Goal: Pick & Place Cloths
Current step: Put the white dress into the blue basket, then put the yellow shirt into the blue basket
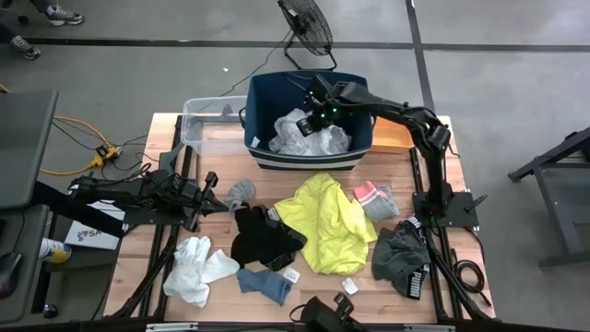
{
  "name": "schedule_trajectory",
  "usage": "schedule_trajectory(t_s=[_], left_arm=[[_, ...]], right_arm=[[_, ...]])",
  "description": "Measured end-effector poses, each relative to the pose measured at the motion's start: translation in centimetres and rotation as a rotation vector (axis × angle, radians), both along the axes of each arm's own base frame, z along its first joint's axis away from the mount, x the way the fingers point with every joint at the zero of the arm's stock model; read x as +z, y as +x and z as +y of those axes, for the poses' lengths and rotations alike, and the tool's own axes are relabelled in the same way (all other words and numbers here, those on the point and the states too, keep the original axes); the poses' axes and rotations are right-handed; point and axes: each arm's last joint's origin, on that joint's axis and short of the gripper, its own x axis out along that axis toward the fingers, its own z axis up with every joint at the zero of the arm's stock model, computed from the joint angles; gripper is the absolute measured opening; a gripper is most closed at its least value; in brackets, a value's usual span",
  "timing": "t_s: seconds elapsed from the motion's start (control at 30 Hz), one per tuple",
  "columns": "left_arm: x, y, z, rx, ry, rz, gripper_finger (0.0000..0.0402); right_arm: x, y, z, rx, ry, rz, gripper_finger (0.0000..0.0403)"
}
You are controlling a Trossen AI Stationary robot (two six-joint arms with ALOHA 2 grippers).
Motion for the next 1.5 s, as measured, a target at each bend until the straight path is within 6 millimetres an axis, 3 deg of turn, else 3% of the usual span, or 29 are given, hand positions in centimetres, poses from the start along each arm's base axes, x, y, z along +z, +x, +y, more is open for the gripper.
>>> schedule_trajectory(t_s=[0.37, 0.83, 1.03, 1.5], left_arm=[[0.0, 0.0, 0.0, -0.001, 0.000, -0.001, 0.0001], [0.0, 0.0, 0.0, 0.000, 0.000, -0.001, 0.0001], [0.0, 0.0, 0.0, 0.000, 0.000, 0.000, 0.0001], [0.0, 0.0, 0.0, -0.001, 0.000, 0.000, 0.0001]], right_arm=[[-0.2, 0.1, 0.2, -0.001, 0.027, -0.013, 0.0029], [0.2, 0.0, 0.4, 0.039, 0.034, -0.030, 0.0189], [2.9, -1.0, 0.7, 0.067, 0.004, -0.104, 0.0224], [11.2, -5.3, 3.3, 0.047, -0.159, -0.263, 0.0223]])
